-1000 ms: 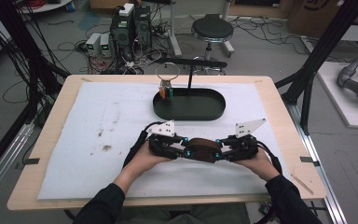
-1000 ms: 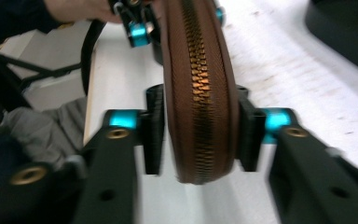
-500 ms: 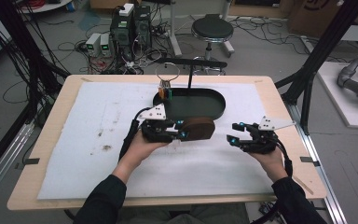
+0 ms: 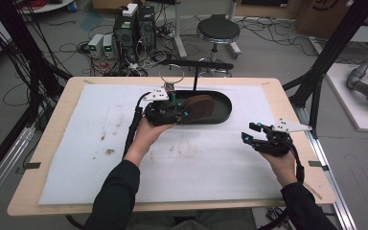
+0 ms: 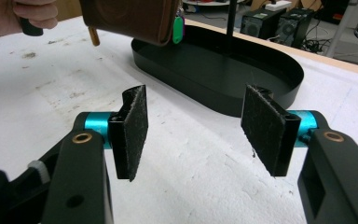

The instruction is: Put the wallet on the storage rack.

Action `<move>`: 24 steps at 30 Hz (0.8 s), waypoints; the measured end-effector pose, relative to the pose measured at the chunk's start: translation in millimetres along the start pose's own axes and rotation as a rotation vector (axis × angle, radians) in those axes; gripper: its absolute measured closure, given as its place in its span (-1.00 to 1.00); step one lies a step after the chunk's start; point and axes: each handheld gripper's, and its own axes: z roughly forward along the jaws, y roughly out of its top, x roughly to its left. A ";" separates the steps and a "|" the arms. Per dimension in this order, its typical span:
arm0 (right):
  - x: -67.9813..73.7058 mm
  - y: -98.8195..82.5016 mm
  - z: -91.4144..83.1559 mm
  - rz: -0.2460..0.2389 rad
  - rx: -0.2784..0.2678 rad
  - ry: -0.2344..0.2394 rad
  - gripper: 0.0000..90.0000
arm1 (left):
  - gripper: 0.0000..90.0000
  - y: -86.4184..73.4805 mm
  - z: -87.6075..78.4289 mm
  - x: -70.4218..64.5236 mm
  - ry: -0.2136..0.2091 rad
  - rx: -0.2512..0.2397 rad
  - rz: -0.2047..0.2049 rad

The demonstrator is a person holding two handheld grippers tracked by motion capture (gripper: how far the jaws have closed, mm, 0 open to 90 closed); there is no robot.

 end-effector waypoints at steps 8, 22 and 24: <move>-4.7 -1.6 -1.2 0.029 -0.004 -0.025 -0.09 | 0.51 5.6 12.5 14.2 0.027 0.006 0.002; -4.9 -1.9 -1.1 0.039 -0.001 -0.028 -0.11 | 0.51 -1.4 37.9 39.7 0.103 0.034 -0.018; -4.8 -1.8 -1.3 0.040 -0.002 -0.027 -0.11 | 0.51 -5.0 38.2 44.6 0.122 0.052 -0.028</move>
